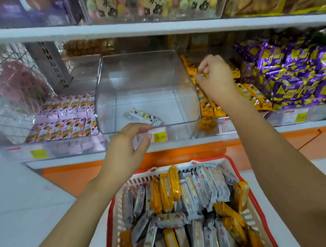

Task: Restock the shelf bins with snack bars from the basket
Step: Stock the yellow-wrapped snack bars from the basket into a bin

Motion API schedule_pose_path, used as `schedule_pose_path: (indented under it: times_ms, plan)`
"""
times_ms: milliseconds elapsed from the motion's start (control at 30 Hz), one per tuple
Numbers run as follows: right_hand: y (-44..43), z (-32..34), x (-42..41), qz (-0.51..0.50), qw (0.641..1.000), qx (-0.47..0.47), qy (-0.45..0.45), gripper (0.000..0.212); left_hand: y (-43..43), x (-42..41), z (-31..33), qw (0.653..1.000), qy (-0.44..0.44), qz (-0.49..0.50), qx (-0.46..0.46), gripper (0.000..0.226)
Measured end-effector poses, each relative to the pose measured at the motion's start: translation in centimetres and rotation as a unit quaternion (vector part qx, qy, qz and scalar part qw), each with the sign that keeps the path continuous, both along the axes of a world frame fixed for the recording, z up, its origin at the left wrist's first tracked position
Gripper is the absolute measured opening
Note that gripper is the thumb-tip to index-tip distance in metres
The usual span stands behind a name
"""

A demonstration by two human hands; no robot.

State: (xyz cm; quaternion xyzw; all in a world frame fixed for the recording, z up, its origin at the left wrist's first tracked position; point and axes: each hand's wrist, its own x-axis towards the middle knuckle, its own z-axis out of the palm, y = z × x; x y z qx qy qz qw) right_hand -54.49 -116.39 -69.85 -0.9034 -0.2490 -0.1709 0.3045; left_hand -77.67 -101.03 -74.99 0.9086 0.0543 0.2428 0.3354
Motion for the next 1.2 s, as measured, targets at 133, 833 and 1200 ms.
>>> schedule_pose_path:
  times_ms: [133, 833, 1200]
  plan:
    - [-2.3, -2.5, -7.6, 0.065, 0.997, 0.034, 0.024, 0.013, 0.4, -2.3, -1.6, 0.999, 0.046, 0.017, -0.017, 0.021]
    - [6.7, -27.4, -23.5, -0.047, 0.885, -0.415, 0.207, 0.091, 3.6, -10.2, -11.9, 0.780, 0.616, -0.059, 0.091, 0.034]
    - [5.3, -27.9, -24.2, -0.016, 0.876, -0.447, 0.181, 0.089, 3.6, -10.3, -11.1, 0.774, 0.623, -0.071, 0.086, 0.033]
